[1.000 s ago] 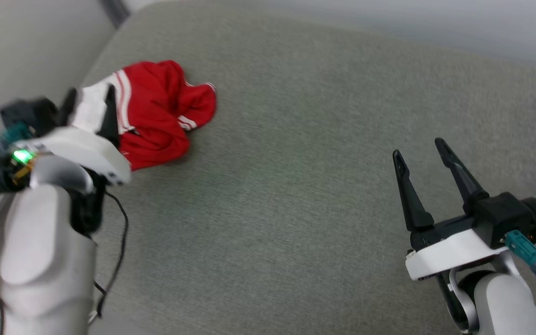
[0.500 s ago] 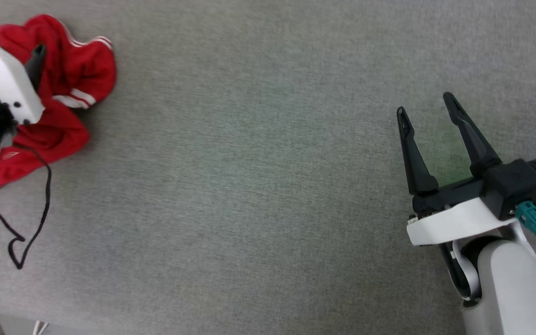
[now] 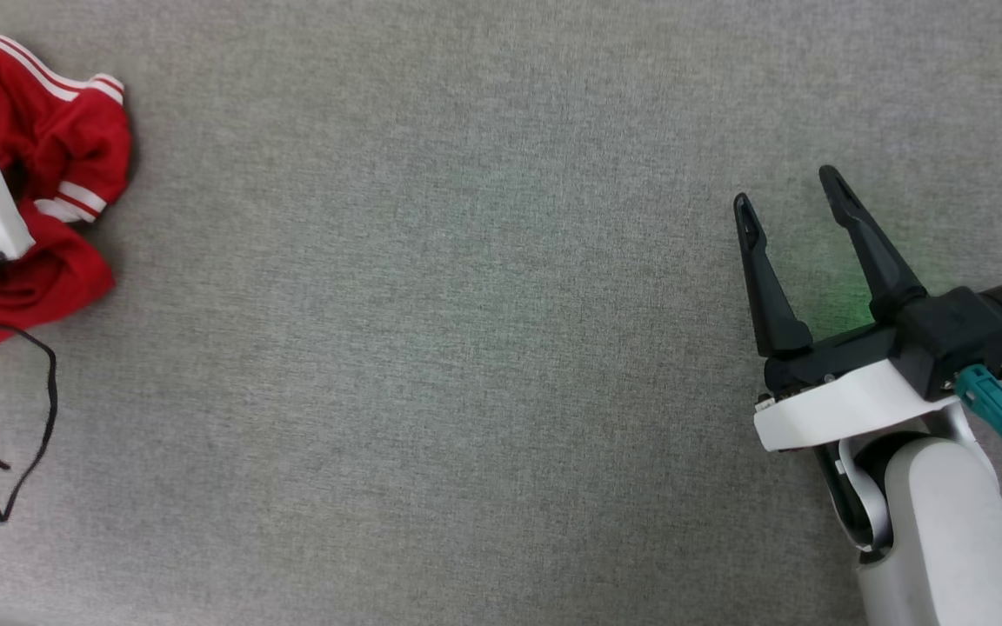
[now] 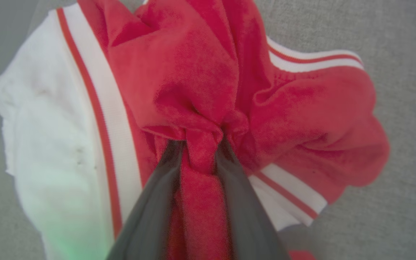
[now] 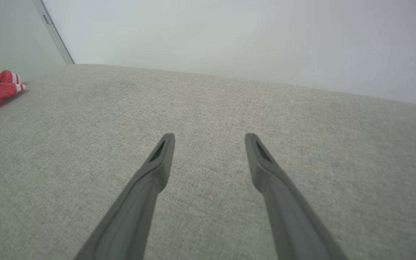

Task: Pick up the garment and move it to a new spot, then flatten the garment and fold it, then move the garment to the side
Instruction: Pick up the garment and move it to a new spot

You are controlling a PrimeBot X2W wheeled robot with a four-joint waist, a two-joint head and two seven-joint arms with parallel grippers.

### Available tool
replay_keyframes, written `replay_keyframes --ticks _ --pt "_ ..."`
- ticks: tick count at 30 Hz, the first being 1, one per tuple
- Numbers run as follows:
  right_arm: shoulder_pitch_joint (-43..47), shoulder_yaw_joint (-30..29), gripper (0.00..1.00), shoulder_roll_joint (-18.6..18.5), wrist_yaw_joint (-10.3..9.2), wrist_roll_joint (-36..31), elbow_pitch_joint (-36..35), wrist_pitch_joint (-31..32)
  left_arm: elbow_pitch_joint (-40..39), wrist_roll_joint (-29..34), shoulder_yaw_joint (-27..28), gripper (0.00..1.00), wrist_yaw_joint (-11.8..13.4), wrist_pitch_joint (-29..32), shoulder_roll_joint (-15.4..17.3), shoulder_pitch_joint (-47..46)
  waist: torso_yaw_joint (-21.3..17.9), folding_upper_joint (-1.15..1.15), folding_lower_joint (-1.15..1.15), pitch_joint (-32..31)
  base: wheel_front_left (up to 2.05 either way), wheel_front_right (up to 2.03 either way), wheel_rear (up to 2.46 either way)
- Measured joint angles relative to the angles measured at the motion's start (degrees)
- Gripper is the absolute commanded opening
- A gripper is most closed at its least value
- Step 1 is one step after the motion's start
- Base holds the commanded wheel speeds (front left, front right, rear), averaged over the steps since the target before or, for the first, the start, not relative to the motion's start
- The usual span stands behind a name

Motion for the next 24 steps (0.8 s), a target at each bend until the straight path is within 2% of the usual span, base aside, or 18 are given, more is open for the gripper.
replay_keyframes --ticks 7,15,20,24 --pt "0.74 0.51 1.00 0.00 0.00 1.85 2.46 -1.01 0.12 3.08 -1.67 0.00 0.07 -10.98 -0.56 2.06 0.29 0.00 0.00 -4.20 0.00 0.00 0.00" --pt "3.79 1.08 1.00 0.00 0.00 3.87 4.86 -1.92 -1.79 7.06 -2.80 0.00 1.35 -29.70 -0.86 2.40 0.68 0.00 -0.01 -12.27 0.00 0.00 0.00" --pt "6.84 0.40 1.00 0.00 0.00 5.22 5.81 -2.13 -3.59 8.50 -3.47 0.00 2.48 -39.78 -3.20 3.15 0.70 0.00 -0.01 -17.88 0.00 0.00 0.00" --pt "9.00 -0.49 1.00 0.00 0.00 6.02 6.05 -2.15 -5.75 8.98 -4.38 0.00 3.25 -44.72 -6.10 3.99 0.36 0.00 -0.01 -22.14 0.00 0.00 0.00"
